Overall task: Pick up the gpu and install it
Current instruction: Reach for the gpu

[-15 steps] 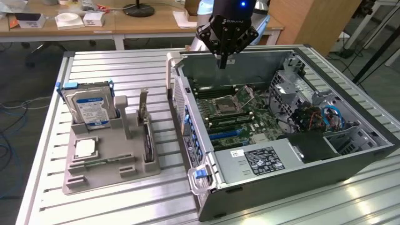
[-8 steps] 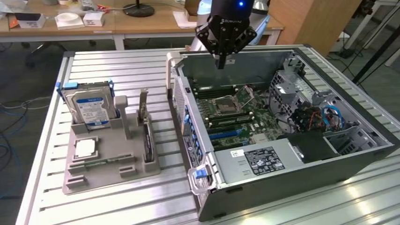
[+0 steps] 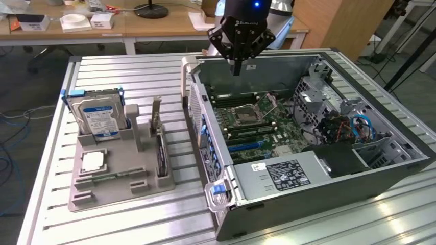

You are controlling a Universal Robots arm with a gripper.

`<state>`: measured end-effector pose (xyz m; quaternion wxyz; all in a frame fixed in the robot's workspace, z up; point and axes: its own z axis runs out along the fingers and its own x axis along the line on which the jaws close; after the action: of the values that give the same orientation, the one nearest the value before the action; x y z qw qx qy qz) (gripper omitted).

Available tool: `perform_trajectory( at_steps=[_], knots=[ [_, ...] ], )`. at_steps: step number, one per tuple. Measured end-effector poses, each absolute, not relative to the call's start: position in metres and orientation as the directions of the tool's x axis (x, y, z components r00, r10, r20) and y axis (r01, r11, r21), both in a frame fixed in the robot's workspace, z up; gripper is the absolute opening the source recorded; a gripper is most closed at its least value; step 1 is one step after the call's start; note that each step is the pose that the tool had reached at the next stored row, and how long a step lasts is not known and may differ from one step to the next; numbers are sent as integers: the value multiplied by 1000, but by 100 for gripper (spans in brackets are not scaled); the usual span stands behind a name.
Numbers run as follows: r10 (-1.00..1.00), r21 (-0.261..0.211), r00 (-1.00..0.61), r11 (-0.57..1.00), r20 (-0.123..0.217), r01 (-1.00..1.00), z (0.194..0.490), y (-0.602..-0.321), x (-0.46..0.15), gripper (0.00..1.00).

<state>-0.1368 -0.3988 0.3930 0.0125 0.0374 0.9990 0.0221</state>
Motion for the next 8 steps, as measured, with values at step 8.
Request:
perform_trajectory(
  at_steps=[8],
  knots=[
    [75,45,-997,996,-23,74,393,-399,-148,11]
  ],
)
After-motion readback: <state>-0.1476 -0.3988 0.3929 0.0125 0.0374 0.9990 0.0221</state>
